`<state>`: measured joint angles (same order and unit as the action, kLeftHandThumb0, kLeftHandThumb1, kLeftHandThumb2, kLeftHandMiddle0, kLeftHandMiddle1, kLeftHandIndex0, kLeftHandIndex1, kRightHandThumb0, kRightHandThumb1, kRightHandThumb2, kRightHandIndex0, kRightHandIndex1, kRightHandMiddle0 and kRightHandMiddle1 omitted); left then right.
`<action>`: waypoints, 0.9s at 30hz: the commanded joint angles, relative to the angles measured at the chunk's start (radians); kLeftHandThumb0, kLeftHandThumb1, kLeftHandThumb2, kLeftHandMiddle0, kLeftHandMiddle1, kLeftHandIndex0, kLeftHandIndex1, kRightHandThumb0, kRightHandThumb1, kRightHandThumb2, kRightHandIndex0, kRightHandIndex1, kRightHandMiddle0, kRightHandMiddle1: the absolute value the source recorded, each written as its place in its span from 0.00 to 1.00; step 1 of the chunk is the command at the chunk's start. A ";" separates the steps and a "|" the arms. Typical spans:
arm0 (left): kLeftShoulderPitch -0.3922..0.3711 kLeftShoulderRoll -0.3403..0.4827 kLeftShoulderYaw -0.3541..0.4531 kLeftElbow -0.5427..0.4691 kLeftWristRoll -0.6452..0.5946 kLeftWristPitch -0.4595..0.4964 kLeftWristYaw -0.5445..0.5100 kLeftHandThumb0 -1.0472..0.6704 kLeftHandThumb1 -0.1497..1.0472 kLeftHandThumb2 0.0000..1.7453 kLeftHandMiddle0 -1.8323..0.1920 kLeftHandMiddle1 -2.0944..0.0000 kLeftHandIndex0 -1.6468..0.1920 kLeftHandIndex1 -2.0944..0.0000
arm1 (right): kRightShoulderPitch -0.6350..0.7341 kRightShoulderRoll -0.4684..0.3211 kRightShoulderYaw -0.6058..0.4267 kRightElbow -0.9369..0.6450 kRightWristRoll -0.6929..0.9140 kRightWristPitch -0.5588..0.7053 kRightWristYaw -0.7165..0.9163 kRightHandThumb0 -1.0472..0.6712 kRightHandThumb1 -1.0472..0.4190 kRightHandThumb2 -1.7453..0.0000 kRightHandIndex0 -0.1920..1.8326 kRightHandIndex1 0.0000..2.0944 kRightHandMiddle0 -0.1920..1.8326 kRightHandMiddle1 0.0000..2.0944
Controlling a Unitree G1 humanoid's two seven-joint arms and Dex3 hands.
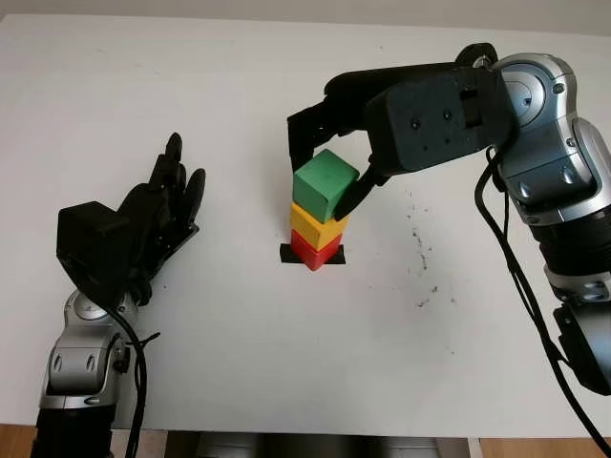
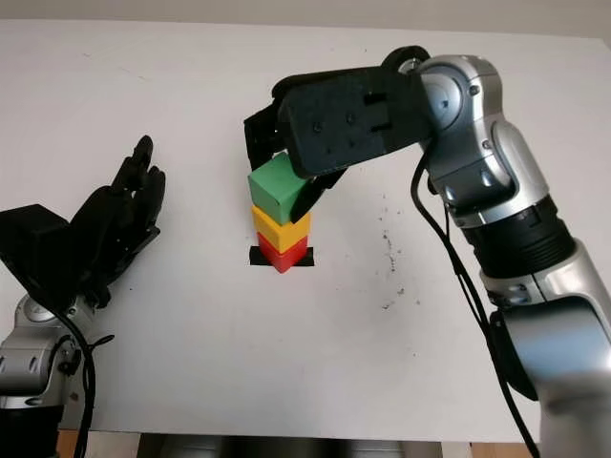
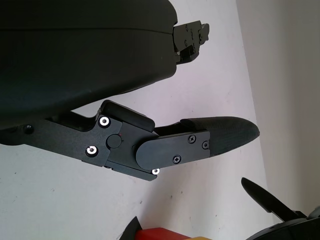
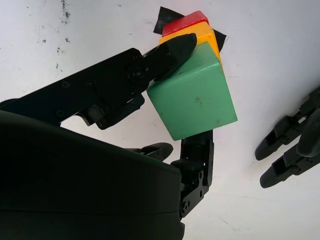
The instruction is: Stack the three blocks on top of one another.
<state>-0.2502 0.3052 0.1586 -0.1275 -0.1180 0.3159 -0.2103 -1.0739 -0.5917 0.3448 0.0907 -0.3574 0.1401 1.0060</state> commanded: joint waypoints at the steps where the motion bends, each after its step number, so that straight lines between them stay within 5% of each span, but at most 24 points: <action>1: 0.018 0.001 -0.002 -0.006 0.000 -0.009 -0.003 0.16 1.00 0.34 1.00 1.00 1.00 1.00 | 0.008 0.000 0.001 -0.005 0.003 0.002 0.005 0.34 0.11 0.97 0.31 0.03 0.30 0.75; 6: 0.018 -0.003 -0.002 -0.006 -0.001 -0.013 0.000 0.16 1.00 0.33 1.00 1.00 1.00 1.00 | 0.002 -0.004 0.009 -0.003 0.002 0.015 0.026 0.31 0.12 0.97 0.30 0.02 0.27 0.72; 10: 0.018 -0.002 -0.004 -0.008 0.000 -0.008 0.000 0.17 1.00 0.34 1.00 1.00 1.00 1.00 | -0.011 -0.005 0.015 -0.003 0.011 0.055 0.080 0.24 0.14 0.97 0.18 0.01 0.16 0.38; 18: 0.012 -0.002 -0.003 0.010 0.001 -0.022 0.000 0.17 1.00 0.34 1.00 1.00 1.00 1.00 | -0.068 -0.022 0.044 -0.004 0.006 0.084 0.195 0.12 0.13 0.97 0.00 0.00 0.01 0.07; 27: 0.005 0.002 -0.006 0.018 0.002 -0.030 -0.003 0.17 1.00 0.33 1.00 1.00 1.00 1.00 | -0.059 -0.029 0.023 -0.012 0.007 0.086 0.188 0.04 0.12 0.97 0.00 0.00 0.00 0.00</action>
<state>-0.2494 0.3047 0.1559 -0.1145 -0.1172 0.2940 -0.2110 -1.1194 -0.6069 0.3848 0.0939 -0.3579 0.2274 1.1963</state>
